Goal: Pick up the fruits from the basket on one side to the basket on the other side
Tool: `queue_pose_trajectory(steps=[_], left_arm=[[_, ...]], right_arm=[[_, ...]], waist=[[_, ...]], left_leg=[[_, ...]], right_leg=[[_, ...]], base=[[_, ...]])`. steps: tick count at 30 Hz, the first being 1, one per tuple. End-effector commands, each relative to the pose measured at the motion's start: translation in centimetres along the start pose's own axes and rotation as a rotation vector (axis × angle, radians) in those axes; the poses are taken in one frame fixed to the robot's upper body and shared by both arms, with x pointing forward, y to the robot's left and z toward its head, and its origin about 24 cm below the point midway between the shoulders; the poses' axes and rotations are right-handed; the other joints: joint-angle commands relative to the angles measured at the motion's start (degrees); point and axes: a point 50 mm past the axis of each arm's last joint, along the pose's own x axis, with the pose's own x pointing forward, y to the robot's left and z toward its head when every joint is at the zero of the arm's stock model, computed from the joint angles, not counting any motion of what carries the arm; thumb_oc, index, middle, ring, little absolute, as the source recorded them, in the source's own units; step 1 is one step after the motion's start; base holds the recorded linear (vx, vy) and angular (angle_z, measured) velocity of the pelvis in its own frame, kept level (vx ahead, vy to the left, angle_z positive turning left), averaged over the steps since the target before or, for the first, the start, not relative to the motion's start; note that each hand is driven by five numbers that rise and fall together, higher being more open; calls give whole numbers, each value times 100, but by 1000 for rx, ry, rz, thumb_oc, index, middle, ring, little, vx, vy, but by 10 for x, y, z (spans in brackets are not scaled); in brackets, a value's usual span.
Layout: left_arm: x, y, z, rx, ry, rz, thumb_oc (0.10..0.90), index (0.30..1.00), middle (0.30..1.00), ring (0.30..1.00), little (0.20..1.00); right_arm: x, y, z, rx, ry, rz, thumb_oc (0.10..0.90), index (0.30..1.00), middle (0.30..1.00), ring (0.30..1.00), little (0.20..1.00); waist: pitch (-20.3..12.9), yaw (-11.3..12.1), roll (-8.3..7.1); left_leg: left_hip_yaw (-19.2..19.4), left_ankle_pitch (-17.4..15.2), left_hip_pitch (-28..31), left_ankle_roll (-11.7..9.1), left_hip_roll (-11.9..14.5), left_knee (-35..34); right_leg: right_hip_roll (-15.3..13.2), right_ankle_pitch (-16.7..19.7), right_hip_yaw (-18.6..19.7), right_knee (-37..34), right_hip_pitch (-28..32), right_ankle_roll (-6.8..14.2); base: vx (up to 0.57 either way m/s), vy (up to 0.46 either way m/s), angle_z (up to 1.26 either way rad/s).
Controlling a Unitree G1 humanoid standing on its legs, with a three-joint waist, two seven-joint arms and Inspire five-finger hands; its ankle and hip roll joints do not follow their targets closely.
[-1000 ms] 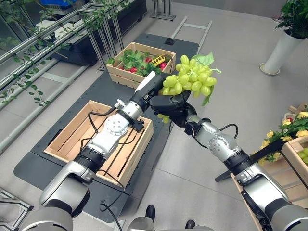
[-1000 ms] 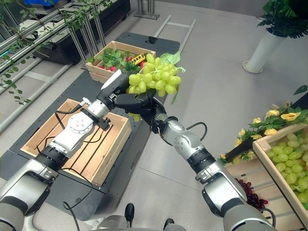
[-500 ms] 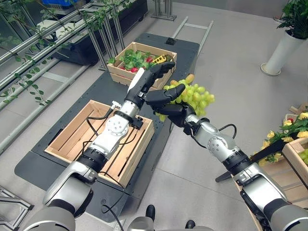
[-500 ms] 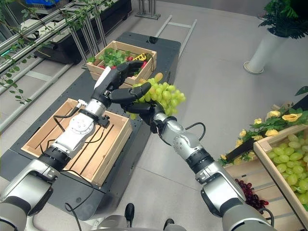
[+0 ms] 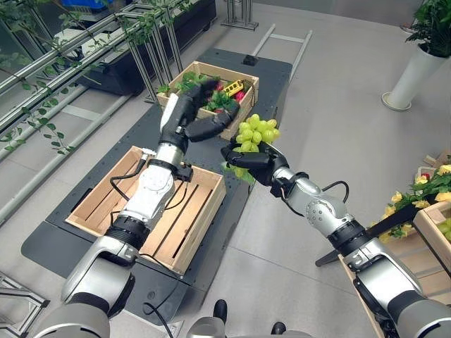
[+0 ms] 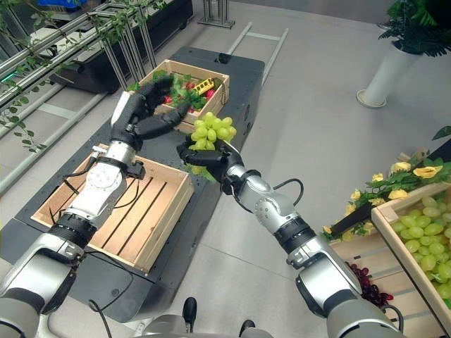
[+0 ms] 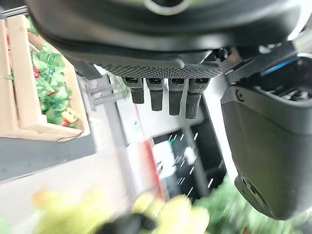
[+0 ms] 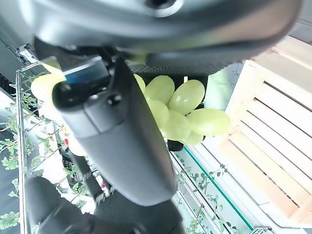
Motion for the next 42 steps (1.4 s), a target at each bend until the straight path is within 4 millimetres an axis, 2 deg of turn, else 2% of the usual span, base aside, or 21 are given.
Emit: queue_pose_trajectory(steps=[1, 3, 8, 10, 12, 18, 23, 25, 28, 29, 34, 42], left_arm=[[5, 26, 8, -206, -115, 180, 800, 900, 900, 900, 900], [-1, 29, 0, -350, -102, 198, 800, 900, 900, 900, 900], [-5, 26, -7, -519, -88, 189, 800, 900, 900, 900, 900], [-5, 25, -9, -537, -86, 191, 800, 900, 900, 900, 900], [-6, 23, -9, -497, -85, 193, 800, 900, 900, 900, 900], [-18, 17, -14, -219, -41, 156, 800, 900, 900, 900, 900], [-39, 13, -29, -31, 32, 111, 800, 900, 900, 900, 900], [-53, 12, -43, 67, 109, 116, 800, 900, 900, 900, 900], [-58, 11, -51, 91, 158, 142, 800, 900, 900, 900, 900], [-62, 9, -60, 104, 216, 172, 800, 900, 900, 900, 900], [-73, -1, -74, 6, 275, 210, 800, 900, 900, 900, 900], [-106, -13, -94, -52, 400, 219, 800, 900, 900, 900, 900]], right_arm=[[13, 28, 48, -17, -250, 108, 400, 300, 300, 300, 300], [13, 27, 47, -9, -244, 96, 400, 300, 300, 300, 300], [13, 24, 44, 10, -238, 79, 400, 300, 300, 300, 300], [14, 22, 42, 16, -235, 74, 400, 300, 300, 300, 300], [14, 22, 38, 16, -233, 69, 400, 300, 300, 300, 300], [1, 16, 33, -27, -268, 85, 400, 300, 300, 300, 300], [-17, 8, 31, -81, -308, 110, 400, 300, 300, 300, 300], [-29, 3, 31, -110, -338, 114, 400, 300, 300, 300, 300], [-34, -3, 34, -131, -354, 95, 400, 300, 300, 300, 300], [-35, -6, 37, -148, -368, 79, 400, 300, 300, 300, 300], [-43, -15, 37, -161, -390, 63, 400, 300, 300, 300, 300], [-75, -37, 25, -188, -388, 21, 400, 300, 300, 300, 300]], waist=[[-1160, 23, -108], [-1156, 15, -120], [-1145, 3, -129], [-1147, 0, -130], [-1140, -2, -130], [-1101, -46, -136], [-1069, -132, -141], [-1037, -228, -161], [-1023, -296, -165], [-1003, -361, -171], [-989, -487, -209], [-927, -713, -256]], left_leg=[[-261, -680, 41, -6, -359, 3], [-262, -687, 50, -8, -352, 3], [-281, -699, 59, -5, -356, 3], [-281, -702, 64, -8, -356, 3], [-280, -708, 73, -7, -356, 3], [-259, -723, 74, 15, -352, 3], [-174, -738, 83, 34, -330, 3], [-69, -760, 106, 48, -314, 3], [13, -779, 121, 52, -299, 3], [79, -796, 145, 58, -291, 3], [256, -833, 209, 77, -273, 3], [560, -865, 297, 121, -201, 3]], right_leg=[[218, -110, 67, 88, -259, -440], [220, -126, 71, 109, -264, -450], [226, -133, 98, 119, -264, -454], [227, -132, 106, 120, -262, -454], [229, -128, 116, 118, -254, -451], [247, -105, 180, 93, -265, -425], [264, -83, 260, 78, -283, -401], [275, -54, 355, 67, -299, -366], [291, -40, 420, 48, -308, -359], [305, -22, 474, 38, -308, -347], [316, 30, 588, 5, -297, -307], [358, 126, 874, 15, -375, -254]], base=[[0, 0, 0], [0, 0, 0], [0, 0, 0], [0, 0, 0], [0, 0, 0], [0, 0, 0], [2, 5, -1], [0, 0, 0], [-4, 20, -9], [-9, 19, -16], [-2, 13, -24], [-9, -4, -26]])
